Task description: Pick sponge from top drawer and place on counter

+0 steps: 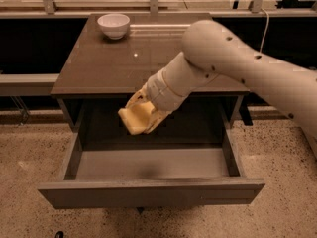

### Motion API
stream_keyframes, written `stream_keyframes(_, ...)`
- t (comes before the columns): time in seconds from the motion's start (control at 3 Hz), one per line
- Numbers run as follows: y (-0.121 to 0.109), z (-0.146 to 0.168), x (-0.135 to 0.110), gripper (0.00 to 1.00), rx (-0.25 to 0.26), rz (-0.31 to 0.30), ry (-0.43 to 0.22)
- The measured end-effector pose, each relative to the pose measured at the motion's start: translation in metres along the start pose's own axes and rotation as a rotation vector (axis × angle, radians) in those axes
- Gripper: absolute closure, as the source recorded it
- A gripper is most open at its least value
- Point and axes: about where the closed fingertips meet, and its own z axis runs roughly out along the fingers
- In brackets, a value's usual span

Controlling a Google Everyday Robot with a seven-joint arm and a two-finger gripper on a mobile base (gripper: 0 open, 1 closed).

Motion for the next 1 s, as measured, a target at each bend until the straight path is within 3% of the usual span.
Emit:
stream_keyframes(0.33,-0.029,-0.045,0.025,1.0,-0.013,0.093,0.061)
stream_keyframes(0.67,-0.058,-0.047,0.078,1.0,-0.146,0.316,0.122)
stream_keyframes(1.0,-0.064,-0.004,0.113,1.0,-0.31,0.523,0.137)
